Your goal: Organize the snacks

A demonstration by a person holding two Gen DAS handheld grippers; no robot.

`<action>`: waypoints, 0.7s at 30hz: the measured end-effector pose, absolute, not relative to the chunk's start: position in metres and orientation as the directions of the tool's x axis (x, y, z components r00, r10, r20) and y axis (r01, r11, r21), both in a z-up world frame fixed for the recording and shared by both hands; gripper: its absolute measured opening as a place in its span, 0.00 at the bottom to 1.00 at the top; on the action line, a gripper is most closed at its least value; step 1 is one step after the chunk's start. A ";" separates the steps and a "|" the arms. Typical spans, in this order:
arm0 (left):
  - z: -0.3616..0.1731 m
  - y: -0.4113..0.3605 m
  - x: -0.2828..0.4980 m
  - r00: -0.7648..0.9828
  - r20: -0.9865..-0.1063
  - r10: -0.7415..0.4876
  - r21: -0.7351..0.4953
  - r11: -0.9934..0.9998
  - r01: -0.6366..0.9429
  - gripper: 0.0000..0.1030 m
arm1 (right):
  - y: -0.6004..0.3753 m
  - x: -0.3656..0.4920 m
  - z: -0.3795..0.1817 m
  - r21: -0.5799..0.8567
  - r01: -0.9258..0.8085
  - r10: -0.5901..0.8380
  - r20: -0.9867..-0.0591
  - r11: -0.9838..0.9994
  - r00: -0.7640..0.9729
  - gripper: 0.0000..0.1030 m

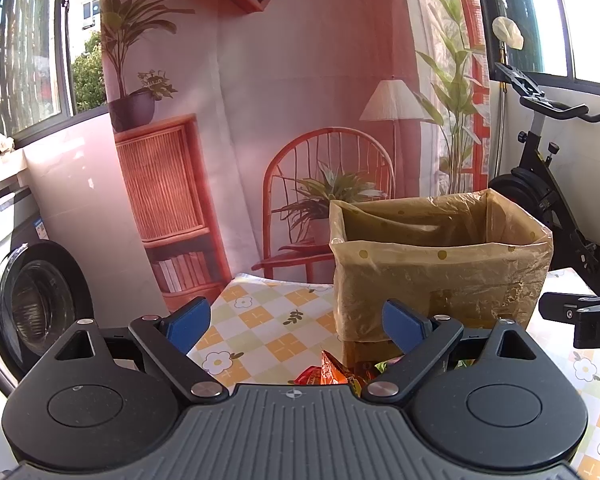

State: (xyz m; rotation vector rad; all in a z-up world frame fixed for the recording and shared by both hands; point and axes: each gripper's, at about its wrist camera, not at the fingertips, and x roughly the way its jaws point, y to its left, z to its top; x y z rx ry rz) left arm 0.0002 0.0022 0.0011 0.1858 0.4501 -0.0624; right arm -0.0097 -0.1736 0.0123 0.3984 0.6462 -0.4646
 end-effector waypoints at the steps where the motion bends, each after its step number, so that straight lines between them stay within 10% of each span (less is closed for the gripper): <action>1: 0.001 0.002 0.000 0.899 -0.438 -0.019 0.165 0.981 0.101 0.92 | -0.174 -0.010 0.012 0.207 0.526 -0.285 -0.651 0.825 0.704 1.00; 21: 0.000 0.002 0.001 0.896 -0.443 -0.017 0.162 0.982 0.099 0.92 | -0.173 -0.010 0.012 0.207 0.526 -0.285 -0.651 0.825 0.703 1.00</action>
